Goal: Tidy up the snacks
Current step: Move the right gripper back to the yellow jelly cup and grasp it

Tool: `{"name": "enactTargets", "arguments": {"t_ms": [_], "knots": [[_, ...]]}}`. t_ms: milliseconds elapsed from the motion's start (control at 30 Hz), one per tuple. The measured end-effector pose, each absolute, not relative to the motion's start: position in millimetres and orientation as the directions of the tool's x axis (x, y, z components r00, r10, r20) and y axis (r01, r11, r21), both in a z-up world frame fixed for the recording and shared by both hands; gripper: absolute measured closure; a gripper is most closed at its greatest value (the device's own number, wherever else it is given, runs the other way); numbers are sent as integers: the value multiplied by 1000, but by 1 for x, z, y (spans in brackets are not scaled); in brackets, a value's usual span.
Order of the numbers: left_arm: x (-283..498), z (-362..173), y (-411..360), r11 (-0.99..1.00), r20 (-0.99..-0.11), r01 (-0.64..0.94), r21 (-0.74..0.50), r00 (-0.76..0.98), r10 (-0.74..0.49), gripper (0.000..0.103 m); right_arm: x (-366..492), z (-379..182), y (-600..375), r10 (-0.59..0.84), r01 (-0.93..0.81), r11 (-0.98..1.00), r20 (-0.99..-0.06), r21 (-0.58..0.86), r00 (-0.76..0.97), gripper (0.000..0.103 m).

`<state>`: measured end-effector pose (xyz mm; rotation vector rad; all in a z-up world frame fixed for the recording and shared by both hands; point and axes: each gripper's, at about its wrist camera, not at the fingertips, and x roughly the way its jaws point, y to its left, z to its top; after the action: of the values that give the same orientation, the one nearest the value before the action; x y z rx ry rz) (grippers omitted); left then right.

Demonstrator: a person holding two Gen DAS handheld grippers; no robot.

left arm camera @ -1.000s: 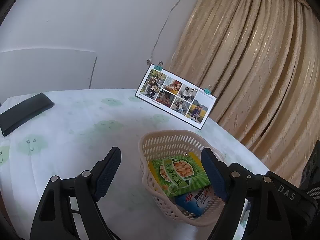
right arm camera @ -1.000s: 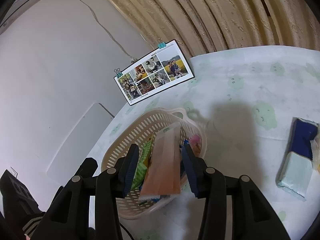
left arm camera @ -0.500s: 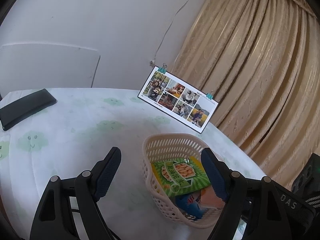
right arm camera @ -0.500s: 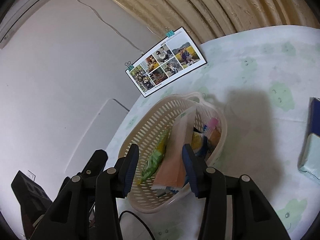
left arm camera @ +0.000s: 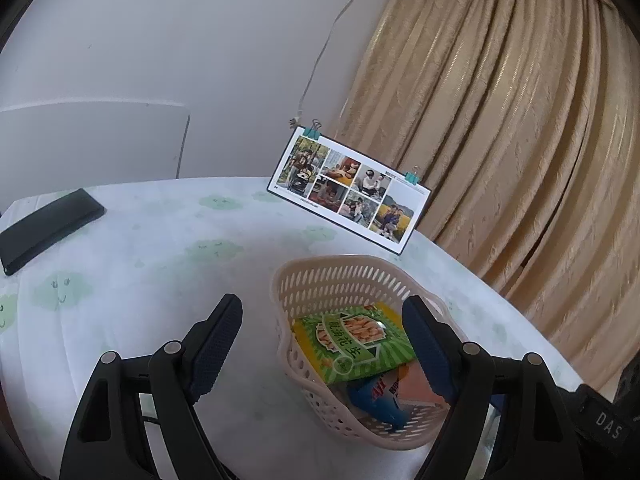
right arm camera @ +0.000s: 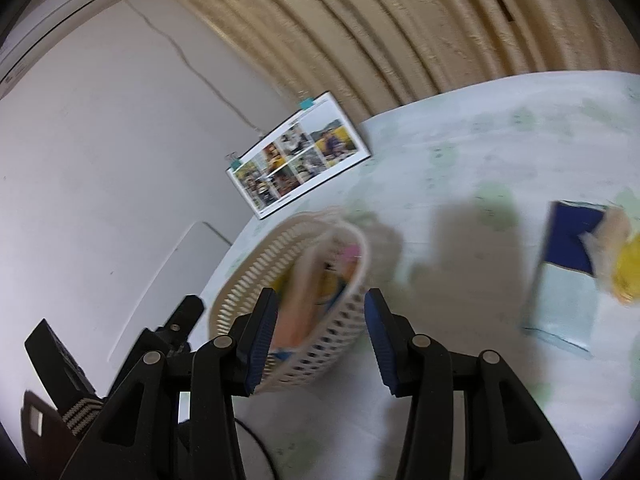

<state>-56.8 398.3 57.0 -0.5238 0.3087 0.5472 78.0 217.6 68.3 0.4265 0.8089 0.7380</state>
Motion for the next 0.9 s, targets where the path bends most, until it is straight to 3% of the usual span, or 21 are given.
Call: {"name": "enactTargets", "arguments": {"t_ms": [433, 767, 900], "knots": [[-52, 63, 379, 772, -378, -556, -310, 816, 436, 21, 77, 51, 164, 596, -310, 789, -540, 531, 594, 59], [-54, 73, 344, 834, -277, -520, -182, 841, 464, 20, 69, 45, 129, 455, -211, 872, -572, 442, 683, 54], [-54, 75, 323, 871, -233, -481, -98, 862, 449, 11, 68, 40, 109, 393, -152, 898, -594, 414, 703, 54]]}}
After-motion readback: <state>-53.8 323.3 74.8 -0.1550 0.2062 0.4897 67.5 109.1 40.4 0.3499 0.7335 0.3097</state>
